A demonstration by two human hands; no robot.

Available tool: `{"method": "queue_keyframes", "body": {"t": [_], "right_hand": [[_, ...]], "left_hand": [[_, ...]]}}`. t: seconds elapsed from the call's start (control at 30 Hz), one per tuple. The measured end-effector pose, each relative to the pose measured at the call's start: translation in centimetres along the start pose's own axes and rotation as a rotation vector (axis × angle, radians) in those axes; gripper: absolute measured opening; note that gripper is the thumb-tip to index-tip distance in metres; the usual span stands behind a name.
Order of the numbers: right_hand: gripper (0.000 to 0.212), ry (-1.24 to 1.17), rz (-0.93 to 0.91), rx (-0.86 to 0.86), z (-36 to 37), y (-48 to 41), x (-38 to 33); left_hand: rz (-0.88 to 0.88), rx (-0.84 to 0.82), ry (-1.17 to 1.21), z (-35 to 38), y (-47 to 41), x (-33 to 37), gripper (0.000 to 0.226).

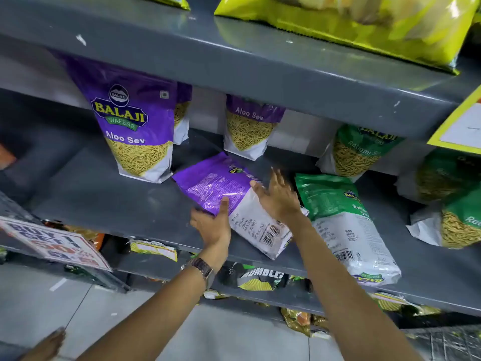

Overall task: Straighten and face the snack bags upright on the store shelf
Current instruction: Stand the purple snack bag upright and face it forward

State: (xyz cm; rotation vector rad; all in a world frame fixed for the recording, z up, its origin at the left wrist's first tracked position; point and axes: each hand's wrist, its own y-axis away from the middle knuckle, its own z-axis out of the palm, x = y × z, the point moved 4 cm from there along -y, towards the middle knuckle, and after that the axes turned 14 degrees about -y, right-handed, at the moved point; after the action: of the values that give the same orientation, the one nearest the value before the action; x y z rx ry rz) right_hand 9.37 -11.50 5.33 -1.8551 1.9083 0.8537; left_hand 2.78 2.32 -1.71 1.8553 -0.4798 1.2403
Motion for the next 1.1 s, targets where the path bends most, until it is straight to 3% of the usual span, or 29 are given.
{"method": "queue_keyframes", "body": {"t": [0.1, 0.23, 0.3, 0.43, 0.57, 0.77, 0.97, 1.1], "right_hand": [[0.066, -0.034, 0.078, -0.126, -0.5, -1.6, 1.1], [0.077, -0.127, 0.093, -0.148, -0.8, -1.8, 2.1], [0.066, -0.228, 0.092, -0.138, -0.9, -1.5, 2.1], [0.065, -0.502, 0.081, -0.125, -2.2, -1.2, 2.4], [0.044, -0.668, 0.017, -0.161, -3.8, -1.0, 1.9], [0.064, -0.724, -0.175, 0.028, -5.3, -3.1, 0.0], [0.065, -0.778, -0.21, 0.242, -3.1, -2.9, 0.2], [0.07, -0.885, -0.221, 0.106, -2.8, -2.6, 0.5]], "left_hand": [[-0.201, -0.108, 0.172, 0.4, 0.2, 0.0, 0.042], [-0.213, -0.148, 0.18, 0.2, -0.4, 0.5, 0.054], [-0.186, -0.093, 0.15, -0.1, -0.7, 0.4, 0.064], [0.007, -0.101, 0.086, -0.6, -0.6, 1.5, 0.072], [0.311, -0.132, 0.02, -1.1, -0.8, 5.7, 0.043], [0.662, -0.264, -0.095, -0.4, -3.1, 12.4, 0.049], [0.773, -0.364, -0.22, -0.1, -5.5, 13.8, 0.056], [0.8, -0.406, -0.267, 0.1, -5.9, 14.1, 0.056]]}}
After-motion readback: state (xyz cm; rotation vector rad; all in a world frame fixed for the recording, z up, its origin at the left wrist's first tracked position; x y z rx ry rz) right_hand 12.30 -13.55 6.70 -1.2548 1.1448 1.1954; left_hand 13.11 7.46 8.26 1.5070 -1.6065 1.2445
